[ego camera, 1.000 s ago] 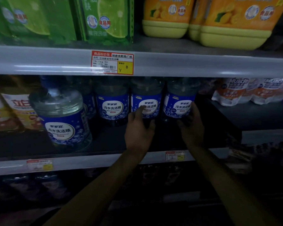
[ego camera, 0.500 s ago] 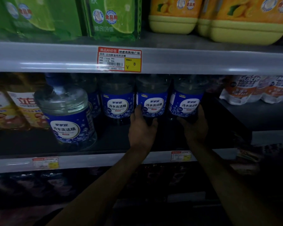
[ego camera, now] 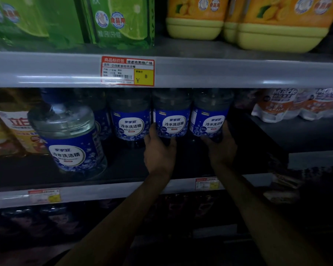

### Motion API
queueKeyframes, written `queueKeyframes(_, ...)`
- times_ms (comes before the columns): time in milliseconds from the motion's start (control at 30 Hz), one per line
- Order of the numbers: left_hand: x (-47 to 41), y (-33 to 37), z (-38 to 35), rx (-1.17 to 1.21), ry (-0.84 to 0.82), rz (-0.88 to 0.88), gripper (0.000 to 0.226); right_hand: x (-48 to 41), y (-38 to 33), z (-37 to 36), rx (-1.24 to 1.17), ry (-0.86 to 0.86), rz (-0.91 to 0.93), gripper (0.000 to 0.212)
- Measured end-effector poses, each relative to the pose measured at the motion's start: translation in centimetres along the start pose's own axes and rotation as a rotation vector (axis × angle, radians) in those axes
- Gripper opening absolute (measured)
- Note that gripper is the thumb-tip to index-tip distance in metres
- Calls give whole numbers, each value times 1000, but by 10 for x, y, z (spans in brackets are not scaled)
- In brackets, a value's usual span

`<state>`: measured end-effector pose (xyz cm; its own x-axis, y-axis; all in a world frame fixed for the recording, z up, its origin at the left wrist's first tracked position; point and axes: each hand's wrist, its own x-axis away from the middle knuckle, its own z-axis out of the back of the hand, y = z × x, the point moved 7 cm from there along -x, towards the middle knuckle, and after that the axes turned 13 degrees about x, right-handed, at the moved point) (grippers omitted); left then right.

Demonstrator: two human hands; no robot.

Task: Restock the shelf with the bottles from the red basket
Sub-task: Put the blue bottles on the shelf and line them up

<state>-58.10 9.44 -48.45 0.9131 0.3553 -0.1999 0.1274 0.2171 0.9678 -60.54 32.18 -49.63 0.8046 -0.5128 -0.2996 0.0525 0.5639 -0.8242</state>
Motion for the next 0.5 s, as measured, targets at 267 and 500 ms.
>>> queueKeyframes(267,1,-2,-1,26,0,1,75,4,-6,3,4,-28,-11,85)
queueKeyframes(500,8,-1,-5,70,-53,-35,80,17,-15,4,111,18,14,78)
